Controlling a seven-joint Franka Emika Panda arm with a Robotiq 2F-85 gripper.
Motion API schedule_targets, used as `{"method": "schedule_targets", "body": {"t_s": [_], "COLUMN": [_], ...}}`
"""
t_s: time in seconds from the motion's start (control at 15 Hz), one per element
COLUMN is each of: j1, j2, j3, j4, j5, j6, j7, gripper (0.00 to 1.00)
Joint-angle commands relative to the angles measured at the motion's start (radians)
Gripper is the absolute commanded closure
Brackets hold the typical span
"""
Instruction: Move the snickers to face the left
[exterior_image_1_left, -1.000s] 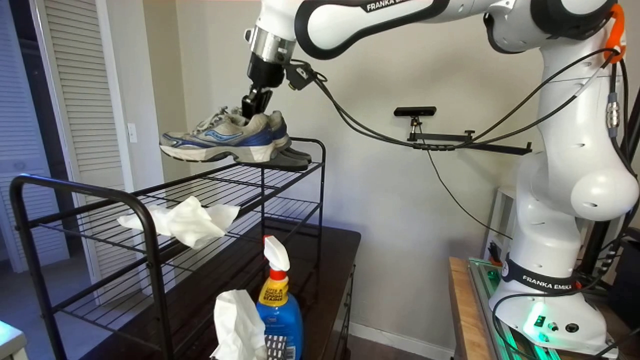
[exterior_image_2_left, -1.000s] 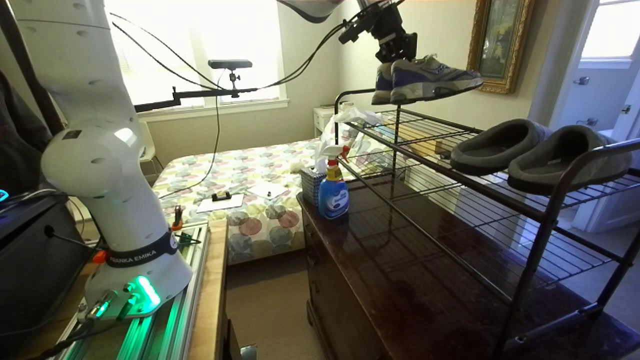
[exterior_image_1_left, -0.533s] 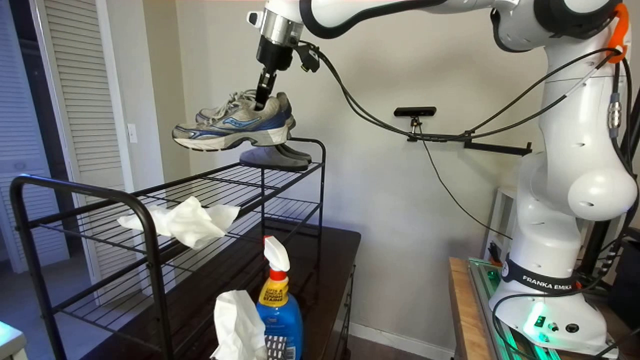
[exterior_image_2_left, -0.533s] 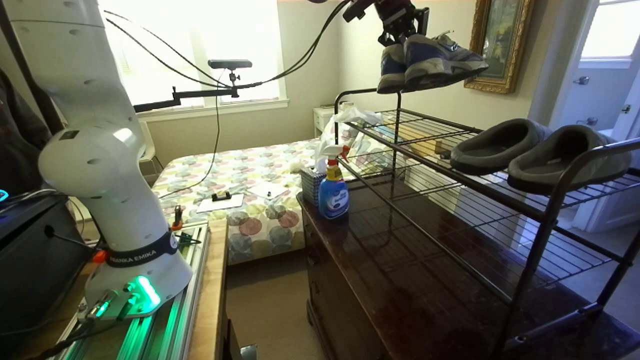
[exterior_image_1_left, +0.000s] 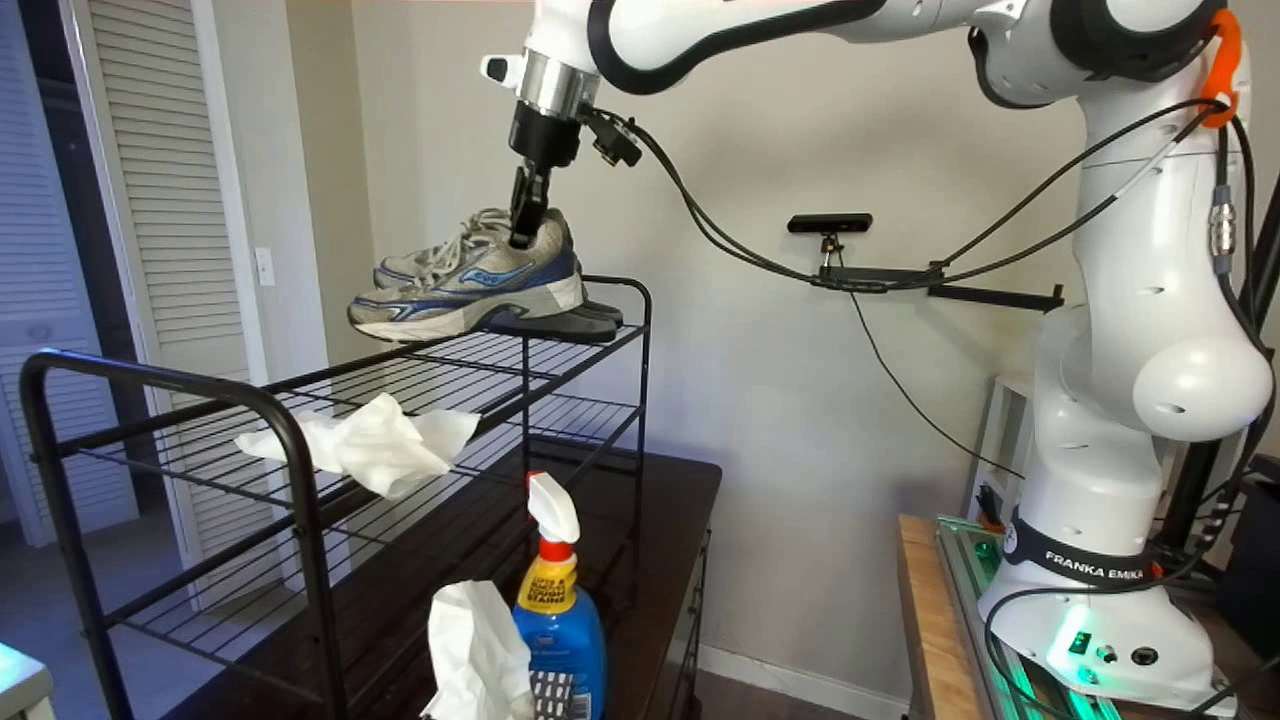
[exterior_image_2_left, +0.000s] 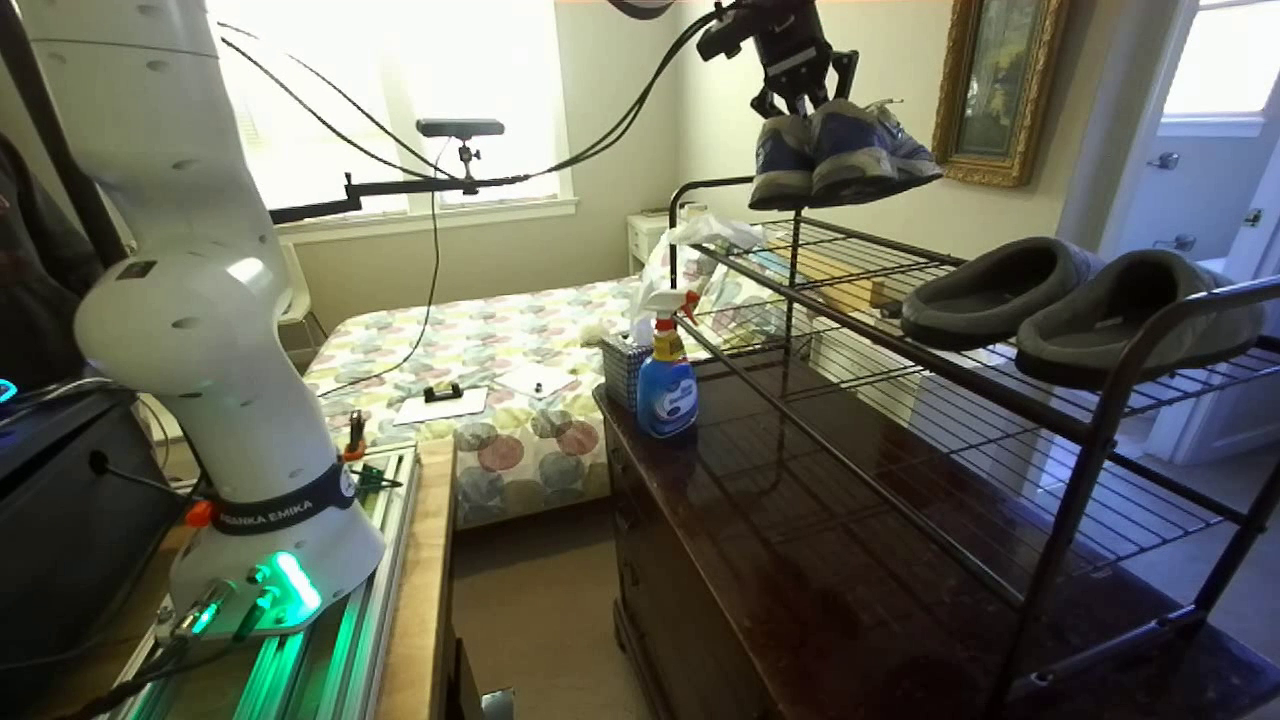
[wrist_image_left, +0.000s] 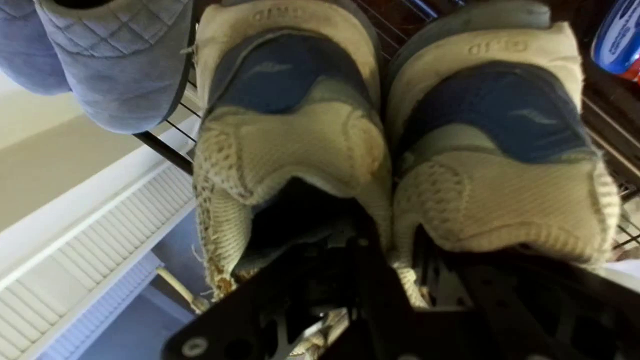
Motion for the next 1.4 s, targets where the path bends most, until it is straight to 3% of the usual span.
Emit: {"method": "schedule_targets", "body": {"t_s": [0.0, 0.27, 0.53, 0.6, 0.67, 0.73, 0.87, 0.93, 1.0, 1.33], "j1": [-0.026, -0.053, -0.083, -0.079, -0.054, -0.066, -0.067, -0.07, -0.092, -0.142], "j2": [0.062, 0.146, 0.204, 0.22, 0.233, 0.187, 0.207, 0.198, 0.201, 0.232], "j3": [0.008, 0.025, 0.048, 0.041, 0.01, 0.027, 0.021, 0.027, 0.051, 0.079], "j4": [0.114, 0.22, 0.312, 0.34, 0.364, 0.258, 0.29, 0.27, 0.268, 0.309], "j5": [0.069, 0.192, 0.337, 0.336, 0.26, 0.285, 0.277, 0.308, 0.356, 0.422], "j6": [0.044, 0.123, 0.091, 0.068, 0.039, 0.085, 0.064, 0.065, 0.061, -0.065], "j7": [-0.226, -0.424, -0.539, -0.514, -0.394, -0.464, -0.43, -0.481, -0.601, -0.91], "gripper": [0.95, 0.95, 0.95, 0.95, 0.95, 0.8, 0.8, 0.95, 0.95, 0.95]}}
